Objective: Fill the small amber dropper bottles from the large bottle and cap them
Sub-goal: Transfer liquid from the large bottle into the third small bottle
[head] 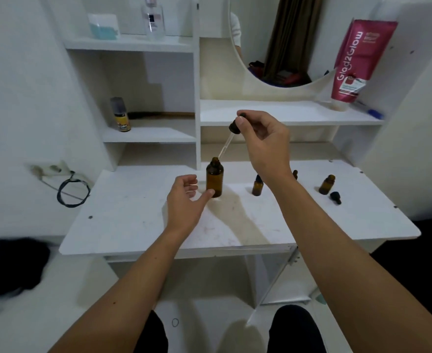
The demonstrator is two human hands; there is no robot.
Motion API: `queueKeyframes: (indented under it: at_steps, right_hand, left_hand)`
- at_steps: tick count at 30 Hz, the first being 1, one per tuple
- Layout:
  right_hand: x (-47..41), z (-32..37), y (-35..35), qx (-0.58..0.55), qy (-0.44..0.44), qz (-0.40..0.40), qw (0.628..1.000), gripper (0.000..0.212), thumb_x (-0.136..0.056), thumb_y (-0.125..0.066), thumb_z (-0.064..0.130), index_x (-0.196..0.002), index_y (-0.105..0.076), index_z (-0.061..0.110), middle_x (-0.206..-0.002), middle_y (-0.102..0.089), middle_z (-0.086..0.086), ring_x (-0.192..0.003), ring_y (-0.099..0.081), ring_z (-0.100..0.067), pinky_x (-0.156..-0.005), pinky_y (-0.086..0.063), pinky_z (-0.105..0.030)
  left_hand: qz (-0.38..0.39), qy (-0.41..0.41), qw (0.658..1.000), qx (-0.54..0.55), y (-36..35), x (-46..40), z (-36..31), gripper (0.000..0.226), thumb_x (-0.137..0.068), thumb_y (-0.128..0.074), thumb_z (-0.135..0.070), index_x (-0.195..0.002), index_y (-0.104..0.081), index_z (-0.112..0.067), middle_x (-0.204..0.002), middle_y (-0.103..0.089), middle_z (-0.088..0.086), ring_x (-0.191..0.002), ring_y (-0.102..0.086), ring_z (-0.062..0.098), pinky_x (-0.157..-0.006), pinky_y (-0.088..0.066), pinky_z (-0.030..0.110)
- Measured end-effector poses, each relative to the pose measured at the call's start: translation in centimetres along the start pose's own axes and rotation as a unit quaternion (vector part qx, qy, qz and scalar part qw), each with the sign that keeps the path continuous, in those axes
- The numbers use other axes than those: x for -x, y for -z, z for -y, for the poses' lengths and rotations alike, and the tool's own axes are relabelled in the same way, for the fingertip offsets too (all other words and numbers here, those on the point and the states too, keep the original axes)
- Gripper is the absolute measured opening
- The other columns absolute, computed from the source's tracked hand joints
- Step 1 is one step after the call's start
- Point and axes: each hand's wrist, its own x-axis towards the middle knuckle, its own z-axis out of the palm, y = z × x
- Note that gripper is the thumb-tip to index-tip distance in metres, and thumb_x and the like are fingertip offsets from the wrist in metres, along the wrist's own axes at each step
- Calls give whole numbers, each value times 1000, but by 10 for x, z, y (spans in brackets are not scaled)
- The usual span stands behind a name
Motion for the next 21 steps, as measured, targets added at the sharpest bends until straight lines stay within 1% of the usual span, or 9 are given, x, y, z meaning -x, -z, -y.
queueKeyframes:
  at_steps: [2,5,7,9,11,13,16,19,21]
  right_hand:
    - [-3,-2,-6,4,2,2,1000,19,-101,-71,13,-118,-76,7,-105,-78,2,-98,-75,-2,-90,-57,-16]
    - [-4,-6,-13,16,4,6,1000,19,-100,-72,13,-118,-76,8,-104,-78,3,-98,-74,-1,-90,-57,-16]
    - [-4,-10,-17,23,1,16,1000,19,-100,-72,14,-118,-77,8,-105,-78,2,-99,-75,-2,-91,-57,-17]
    - [-3,-15,-22,34,-4,34,999,19,-99,-73,15,-117,-77,9,-106,-78,2,-100,-75,-5,-94,-59,-20]
    - [-2,-20,-27,49,-12,54,997,18,-98,-74,15,-115,-78,9,-104,-78,3,-98,-75,-4,-94,-59,-21]
    - [1,-25,-31,66,-28,69,995,15,-97,-75,16,-111,-78,11,-99,-78,6,-92,-74,1,-90,-58,-16]
    - [4,-31,-36,79,-65,73,992,10,-96,-77,18,-105,-79,13,-92,-79,7,-86,-74,2,-84,-57,-14]
    - [5,-36,-38,95,-85,62,990,5,-95,-79,18,-98,-80,14,-88,-77,7,-80,-70,1,-78,-55,-10]
    - [5,-38,-39,107,-85,58,989,3,-94,-79,18,-96,-80,15,-87,-77,6,-79,-69,0,-76,-54,-9]
  left_hand:
    - [15,2,1000,4,-3,-7,1,62,-81,-88,-33,-133,-55,-22,-130,-64,-3,-114,-63,16,-94,-53,24]
    - [42,0,999,0,-10,-13,0,67,-81,-88,-31,-138,-55,-19,-137,-62,-1,-120,-60,17,-102,-50,28]
    - [50,-3,999,-5,-12,-15,-1,64,-82,-87,-30,-137,-57,-17,-136,-64,-1,-121,-60,18,-106,-48,31]
    - [51,-10,999,-7,-13,-17,-1,56,-84,-86,-29,-132,-61,-17,-130,-68,-2,-117,-61,16,-107,-49,31]
    - [53,-14,998,-12,-13,-18,-1,50,-85,-85,-29,-128,-63,-18,-124,-70,-3,-112,-62,14,-105,-50,29]
    - [52,-19,998,-17,-13,-19,1,49,-84,-86,-30,-126,-65,-18,-121,-71,-5,-110,-64,13,-102,-51,26]
    - [52,-19,998,-14,-13,-20,2,47,-83,-87,-30,-124,-66,-19,-115,-71,-9,-106,-64,10,-97,-52,21]
    - [51,-22,998,-20,-13,-20,3,48,-84,-86,-32,-125,-65,-19,-112,-67,-13,-104,-63,8,-87,-45,7]
    - [49,-25,998,-26,-14,-20,3,49,-84,-85,-33,-126,-65,-19,-113,-68,-12,-104,-62,8,-87,-43,7]
